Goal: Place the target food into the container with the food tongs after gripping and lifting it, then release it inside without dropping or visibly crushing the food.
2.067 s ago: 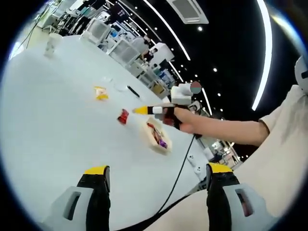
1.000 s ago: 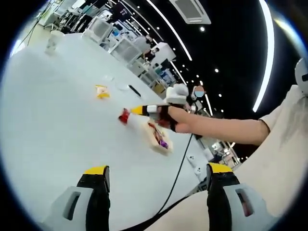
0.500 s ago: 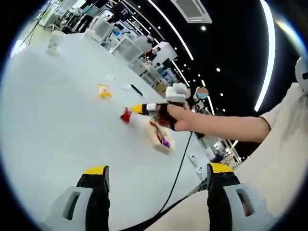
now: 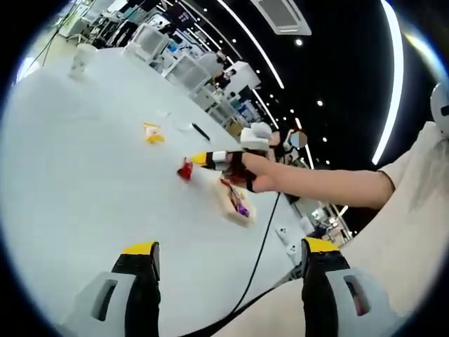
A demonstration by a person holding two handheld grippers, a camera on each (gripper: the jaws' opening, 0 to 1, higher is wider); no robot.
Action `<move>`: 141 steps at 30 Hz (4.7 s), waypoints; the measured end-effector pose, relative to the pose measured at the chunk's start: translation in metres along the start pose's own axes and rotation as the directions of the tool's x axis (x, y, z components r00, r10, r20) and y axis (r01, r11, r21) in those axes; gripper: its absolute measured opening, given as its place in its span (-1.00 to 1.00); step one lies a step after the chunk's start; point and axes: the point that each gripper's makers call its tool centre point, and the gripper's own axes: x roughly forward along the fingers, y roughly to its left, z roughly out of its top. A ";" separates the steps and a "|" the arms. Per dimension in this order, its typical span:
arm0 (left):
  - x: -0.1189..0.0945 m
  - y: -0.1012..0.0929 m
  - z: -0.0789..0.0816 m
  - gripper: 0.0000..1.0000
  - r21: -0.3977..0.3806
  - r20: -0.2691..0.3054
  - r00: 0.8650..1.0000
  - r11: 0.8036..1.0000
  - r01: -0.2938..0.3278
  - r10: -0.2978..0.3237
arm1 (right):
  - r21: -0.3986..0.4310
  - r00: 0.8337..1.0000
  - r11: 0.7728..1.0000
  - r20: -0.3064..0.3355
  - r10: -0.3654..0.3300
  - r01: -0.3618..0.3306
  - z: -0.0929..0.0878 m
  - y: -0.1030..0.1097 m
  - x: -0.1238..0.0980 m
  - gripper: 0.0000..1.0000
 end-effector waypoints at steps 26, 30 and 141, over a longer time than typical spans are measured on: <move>0.006 0.004 -0.004 0.63 -0.005 -0.029 1.000 1.000 0.000 0.000 | -0.090 0.997 0.993 -0.015 -0.078 0.077 -0.003 -0.013 0.008 -0.43; 0.008 0.003 -0.004 0.63 -0.007 -0.029 1.000 1.000 0.005 -0.005 | -0.120 0.996 0.990 -0.036 -0.082 0.077 -0.004 -0.010 0.010 -0.43; -0.011 -0.035 -0.027 0.61 0.067 -0.022 0.999 0.997 0.034 -0.033 | 0.025 0.989 0.998 0.135 0.055 -0.059 -0.012 -0.027 -0.075 -0.56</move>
